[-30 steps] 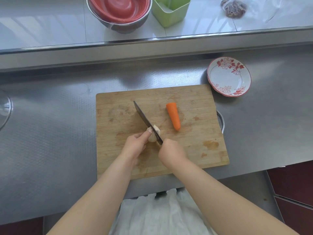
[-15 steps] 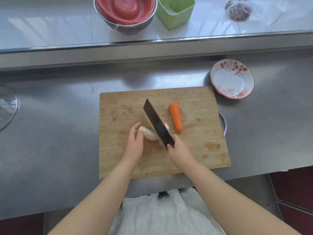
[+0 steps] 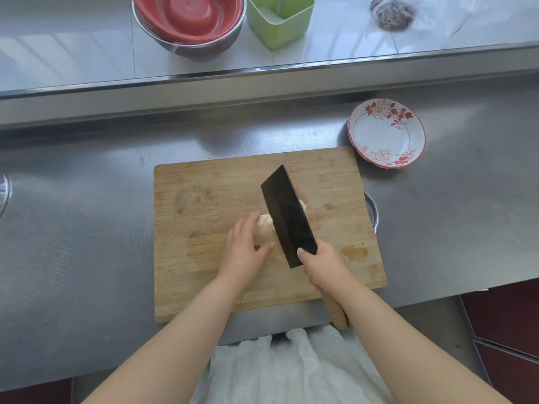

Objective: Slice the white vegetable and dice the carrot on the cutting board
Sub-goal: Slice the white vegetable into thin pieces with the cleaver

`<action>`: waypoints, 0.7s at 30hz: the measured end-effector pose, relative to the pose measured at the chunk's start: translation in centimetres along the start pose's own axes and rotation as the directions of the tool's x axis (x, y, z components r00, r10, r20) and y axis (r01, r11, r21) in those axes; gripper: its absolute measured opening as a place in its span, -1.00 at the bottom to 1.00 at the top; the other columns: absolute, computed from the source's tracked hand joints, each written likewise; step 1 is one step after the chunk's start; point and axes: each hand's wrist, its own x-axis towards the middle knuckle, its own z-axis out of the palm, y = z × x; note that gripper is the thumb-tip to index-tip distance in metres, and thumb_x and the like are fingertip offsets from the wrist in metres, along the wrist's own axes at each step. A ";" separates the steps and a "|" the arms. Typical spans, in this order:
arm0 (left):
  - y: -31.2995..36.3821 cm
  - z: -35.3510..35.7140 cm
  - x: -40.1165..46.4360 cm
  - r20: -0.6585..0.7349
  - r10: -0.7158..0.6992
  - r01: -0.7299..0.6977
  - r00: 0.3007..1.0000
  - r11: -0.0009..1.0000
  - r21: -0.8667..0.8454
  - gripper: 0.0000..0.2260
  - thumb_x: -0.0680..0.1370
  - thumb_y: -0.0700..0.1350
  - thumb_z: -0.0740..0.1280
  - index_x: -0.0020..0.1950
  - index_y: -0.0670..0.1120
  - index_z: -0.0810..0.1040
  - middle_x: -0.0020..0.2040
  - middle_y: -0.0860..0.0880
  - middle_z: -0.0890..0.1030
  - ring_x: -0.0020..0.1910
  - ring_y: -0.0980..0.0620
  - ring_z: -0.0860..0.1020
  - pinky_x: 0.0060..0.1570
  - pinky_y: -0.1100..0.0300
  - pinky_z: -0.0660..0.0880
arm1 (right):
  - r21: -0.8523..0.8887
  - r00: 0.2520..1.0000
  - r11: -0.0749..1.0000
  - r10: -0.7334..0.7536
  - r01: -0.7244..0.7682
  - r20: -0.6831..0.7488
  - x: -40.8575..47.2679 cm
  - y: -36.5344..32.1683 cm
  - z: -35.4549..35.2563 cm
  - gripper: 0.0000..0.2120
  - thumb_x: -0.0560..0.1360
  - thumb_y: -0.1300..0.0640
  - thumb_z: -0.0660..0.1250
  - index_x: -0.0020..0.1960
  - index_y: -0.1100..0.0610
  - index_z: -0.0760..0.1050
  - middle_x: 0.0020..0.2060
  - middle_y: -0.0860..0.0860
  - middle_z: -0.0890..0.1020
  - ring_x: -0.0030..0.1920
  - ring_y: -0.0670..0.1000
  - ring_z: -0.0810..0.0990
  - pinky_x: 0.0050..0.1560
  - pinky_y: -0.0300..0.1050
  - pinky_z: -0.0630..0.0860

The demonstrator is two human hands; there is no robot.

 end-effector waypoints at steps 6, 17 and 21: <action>0.6 1.0 1.4 -0.009 0.104 -0.099 0.995 0.968 0.229 -0.50 0.52 0.02 0.36 0.43 0.08 0.30 0.32 0.07 0.43 0.33 0.01 0.34 0.29 0.09 0.27 | -0.210 0.992 0.975 -0.096 0.077 -0.078 -0.5 0.5 -0.9 -0.86 0.59 0.02 0.17 0.00 0.00 0.48 -0.31 0.01 0.57 -0.27 0.06 0.56 -0.25 -0.05 0.50; -3.2 -0.7 -1.1 -0.094 0.026 0.028 0.995 0.842 0.539 -0.46 0.46 0.18 0.37 0.37 -0.01 0.39 0.16 -0.05 0.45 0.14 -0.09 0.44 0.11 0.03 0.33 | -0.423 0.970 0.882 -0.239 0.205 -0.028 -0.3 -0.2 -0.3 -0.83 0.60 0.00 0.15 0.11 -0.07 0.48 -0.41 -0.12 0.46 -0.36 -0.05 0.47 -0.44 -0.17 0.28; -3.4 0.1 -1.2 -0.160 0.170 -0.063 0.972 0.850 0.522 -0.54 0.40 0.07 0.49 0.21 -0.10 0.54 0.08 -0.07 0.54 0.05 -0.13 0.50 0.00 -0.01 0.43 | -0.533 0.965 0.815 -0.263 0.227 0.008 -0.3 -0.7 0.4 -0.78 0.60 0.02 0.11 0.17 -0.08 0.47 -0.33 -0.09 0.50 -0.25 0.05 0.51 -0.36 -0.14 0.38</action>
